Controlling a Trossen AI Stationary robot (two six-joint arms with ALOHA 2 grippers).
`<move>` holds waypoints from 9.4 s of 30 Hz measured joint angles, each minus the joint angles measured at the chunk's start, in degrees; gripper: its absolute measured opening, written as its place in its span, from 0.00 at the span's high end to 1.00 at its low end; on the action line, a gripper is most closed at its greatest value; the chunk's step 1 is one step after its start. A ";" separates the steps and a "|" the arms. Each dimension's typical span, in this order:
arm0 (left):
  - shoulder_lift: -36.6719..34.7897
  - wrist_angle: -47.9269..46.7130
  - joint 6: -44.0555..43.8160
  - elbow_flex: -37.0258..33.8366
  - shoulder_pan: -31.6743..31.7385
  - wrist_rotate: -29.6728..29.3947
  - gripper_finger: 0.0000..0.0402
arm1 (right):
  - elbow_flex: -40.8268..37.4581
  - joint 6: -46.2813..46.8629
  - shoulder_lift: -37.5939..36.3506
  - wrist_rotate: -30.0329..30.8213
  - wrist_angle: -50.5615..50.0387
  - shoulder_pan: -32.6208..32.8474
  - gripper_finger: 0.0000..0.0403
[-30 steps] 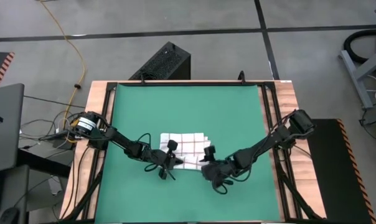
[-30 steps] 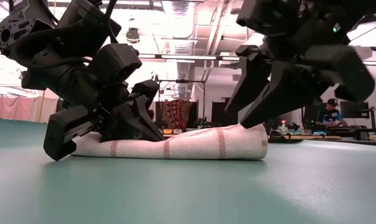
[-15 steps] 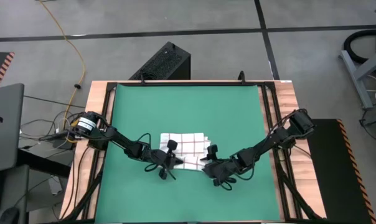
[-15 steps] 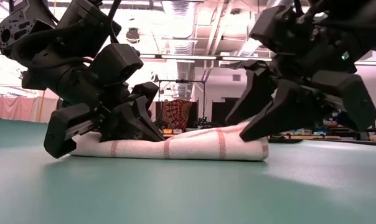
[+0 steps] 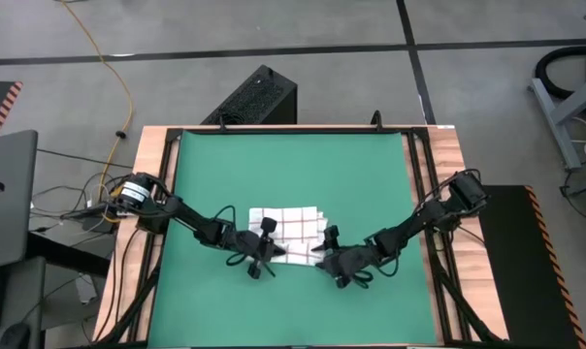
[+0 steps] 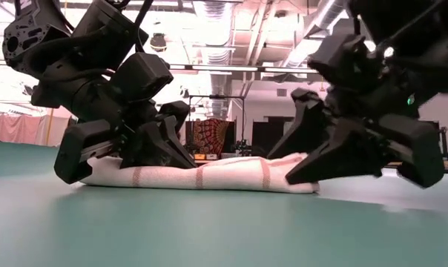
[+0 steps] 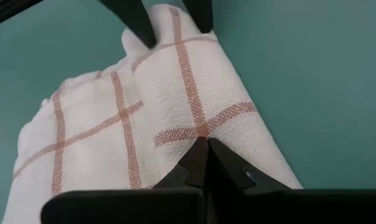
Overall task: Roll towel into tight, uniform cylinder
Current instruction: Roll the white towel
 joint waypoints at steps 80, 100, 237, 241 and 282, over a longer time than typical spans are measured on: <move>-11.58 -7.17 -2.74 -0.47 1.31 -0.03 1.00 | 0.12 3.97 0.53 0.70 -10.12 -1.05 0.87; -17.65 17.66 -4.55 -18.94 3.18 -5.52 1.00 | 0.04 9.58 0.49 -0.21 -10.77 1.20 0.87; -18.13 -22.81 -10.32 -7.20 -3.94 -23.39 1.00 | 0.00 73.39 -9.19 -18.17 -19.30 -11.61 0.85; -18.12 -22.07 -10.38 -7.65 -3.74 -22.84 1.00 | 0.00 71.91 -9.17 -17.05 -19.30 -11.53 0.76; -17.92 -23.45 -12.04 -7.78 -3.66 -21.36 1.00 | -0.05 31.55 -11.88 9.73 -5.49 -3.16 0.98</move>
